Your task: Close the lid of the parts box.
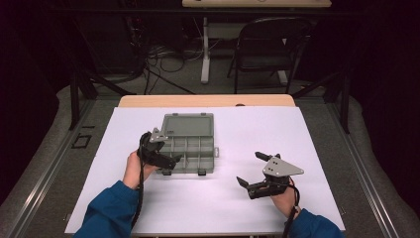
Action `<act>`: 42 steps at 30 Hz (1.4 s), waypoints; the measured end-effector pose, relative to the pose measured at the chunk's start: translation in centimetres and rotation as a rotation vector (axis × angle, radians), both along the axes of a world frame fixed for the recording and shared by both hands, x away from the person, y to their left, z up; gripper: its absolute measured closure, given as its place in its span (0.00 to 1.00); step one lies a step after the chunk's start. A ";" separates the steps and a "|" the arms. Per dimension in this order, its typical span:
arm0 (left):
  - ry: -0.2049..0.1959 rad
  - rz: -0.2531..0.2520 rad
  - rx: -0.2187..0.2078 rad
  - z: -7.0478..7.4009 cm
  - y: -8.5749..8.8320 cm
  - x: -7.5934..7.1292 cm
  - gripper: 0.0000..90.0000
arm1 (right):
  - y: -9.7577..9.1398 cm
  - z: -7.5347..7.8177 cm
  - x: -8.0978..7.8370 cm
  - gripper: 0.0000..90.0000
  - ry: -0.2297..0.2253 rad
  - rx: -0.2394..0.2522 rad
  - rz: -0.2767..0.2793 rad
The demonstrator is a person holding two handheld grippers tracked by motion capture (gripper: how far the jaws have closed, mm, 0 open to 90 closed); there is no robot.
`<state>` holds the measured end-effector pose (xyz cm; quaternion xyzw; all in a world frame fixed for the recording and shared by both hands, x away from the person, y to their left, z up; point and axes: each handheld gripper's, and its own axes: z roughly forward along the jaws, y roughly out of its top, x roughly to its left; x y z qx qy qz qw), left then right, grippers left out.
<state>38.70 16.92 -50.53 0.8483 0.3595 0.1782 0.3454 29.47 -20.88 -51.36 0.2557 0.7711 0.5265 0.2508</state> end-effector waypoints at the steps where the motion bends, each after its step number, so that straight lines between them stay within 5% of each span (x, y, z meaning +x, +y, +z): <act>1: 0.000 0.002 0.001 -0.1 0.0 0.1 0.00 | 0.1 0.0 0.0 0.00 -0.002 0.004 0.002; 10: 0.045 0.003 0.010 -1.1 0.0 1.1 0.02 | 0.1 -0.1 0.2 0.00 0.004 0.005 0.008; 22: 0.028 -0.005 0.068 -1.7 -0.5 1.3 0.34 | 0.2 -0.1 0.2 0.00 0.012 -0.001 0.008; 42: 0.068 0.015 0.068 -3.0 -0.6 1.5 0.55 | 0.3 -0.2 0.4 0.00 0.017 -0.009 0.007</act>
